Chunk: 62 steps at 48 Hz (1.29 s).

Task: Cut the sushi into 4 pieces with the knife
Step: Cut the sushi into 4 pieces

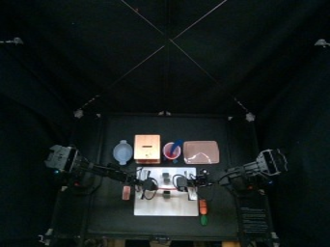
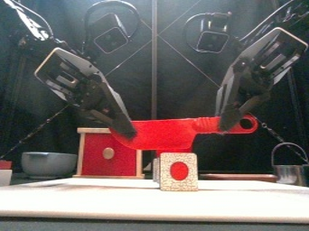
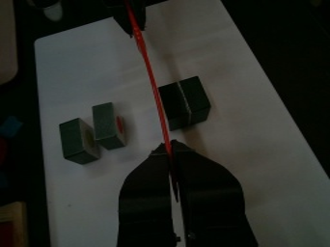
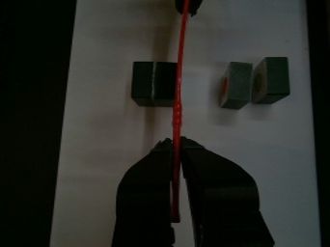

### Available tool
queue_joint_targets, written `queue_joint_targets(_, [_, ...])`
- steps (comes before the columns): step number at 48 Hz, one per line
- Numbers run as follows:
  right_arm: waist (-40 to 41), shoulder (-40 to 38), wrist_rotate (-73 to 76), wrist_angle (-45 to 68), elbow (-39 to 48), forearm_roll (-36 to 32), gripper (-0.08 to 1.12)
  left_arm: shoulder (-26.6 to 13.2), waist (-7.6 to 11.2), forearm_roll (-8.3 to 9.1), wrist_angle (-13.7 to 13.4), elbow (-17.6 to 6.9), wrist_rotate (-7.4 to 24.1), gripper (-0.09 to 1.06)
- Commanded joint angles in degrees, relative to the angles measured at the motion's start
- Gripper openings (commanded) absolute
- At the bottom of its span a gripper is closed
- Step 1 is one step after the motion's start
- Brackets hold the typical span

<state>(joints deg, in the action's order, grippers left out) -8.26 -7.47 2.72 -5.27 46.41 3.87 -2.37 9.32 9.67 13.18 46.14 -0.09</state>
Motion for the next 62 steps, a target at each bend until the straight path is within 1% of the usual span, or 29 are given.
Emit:
queue_joint_targets(1, [-0.44,-1.67,-0.26,0.53,-1.67,0.7,0.07,-1.05,1.32,-0.35,0.79,-2.29,0.26,0.23])
queue_joint_targets(9, [-0.88,-1.23,-0.26,0.7,-1.32,1.32,0.07,-3.6,2.46,-0.44,0.7,-3.87,0.26,0.23])
queue_joint_targets(18, [-0.88,-0.18,-0.18,1.05,-0.97,1.93,0.07,-5.19,2.9,-0.44,0.7,-5.01,0.18,0.23])
queue_joint_targets(34, [-0.88,3.34,-0.26,1.49,-0.97,2.2,0.07,-4.48,3.34,-0.44,0.44,-5.19,0.26,0.23])
queue_joint_targets(50, [-0.79,2.29,-0.26,1.14,-0.79,2.02,0.07,-2.9,5.01,-0.35,0.26,-6.06,0.35,0.23])
queue_joint_targets(62, [-0.88,2.46,-0.18,1.14,-0.53,2.29,0.07,-3.6,6.24,-0.44,0.26,-6.24,0.26,0.23])
